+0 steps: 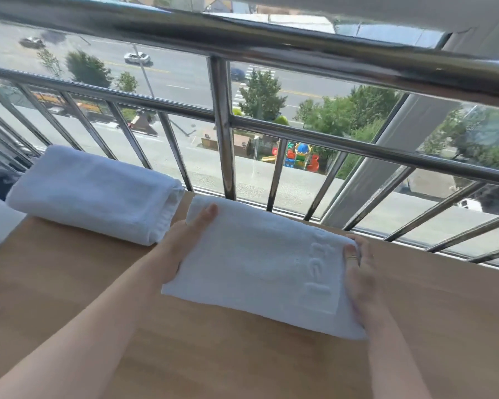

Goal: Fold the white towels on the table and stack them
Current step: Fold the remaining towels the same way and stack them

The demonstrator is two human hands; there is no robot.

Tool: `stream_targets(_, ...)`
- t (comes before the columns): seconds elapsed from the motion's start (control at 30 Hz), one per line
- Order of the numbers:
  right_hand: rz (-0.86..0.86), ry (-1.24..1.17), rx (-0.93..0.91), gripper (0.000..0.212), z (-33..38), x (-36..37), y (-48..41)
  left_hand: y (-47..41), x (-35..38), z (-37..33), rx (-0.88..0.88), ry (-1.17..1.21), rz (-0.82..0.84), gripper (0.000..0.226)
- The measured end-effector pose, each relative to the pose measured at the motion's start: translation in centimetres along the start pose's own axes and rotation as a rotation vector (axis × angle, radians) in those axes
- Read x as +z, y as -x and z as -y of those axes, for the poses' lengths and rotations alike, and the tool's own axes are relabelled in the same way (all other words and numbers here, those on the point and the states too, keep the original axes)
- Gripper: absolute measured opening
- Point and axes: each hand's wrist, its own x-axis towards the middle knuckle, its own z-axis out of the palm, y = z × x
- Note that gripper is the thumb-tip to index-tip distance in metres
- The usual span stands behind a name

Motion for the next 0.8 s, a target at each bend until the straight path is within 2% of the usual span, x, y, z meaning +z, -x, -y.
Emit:
stream_targets(0.33, -0.039, 0.066, -0.086, 0.019, 10.5, 12.5, 6.9, -0.7, -16.7, -3.1, 0.125, -0.103, -0.18, 0.065)
stream_targets(0.5, -0.066, 0.078, -0.125, 0.027, 17.2, 21.0, 8.9, -4.2, -27.5, -4.5, 0.172, -0.131, -0.159, 0.1)
stream_targets(0.63, -0.065, 0.126, -0.163, 0.032, 22.8, 26.9, 9.0, -7.9, -35.0, -6.4, 0.194, -0.068, -0.193, 0.086)
stream_targets(0.8, -0.057, 0.159, -0.191, 0.032, 27.6, 33.3, 7.4, -12.8, -41.6, -9.1, 0.175, -0.141, -0.27, 0.099)
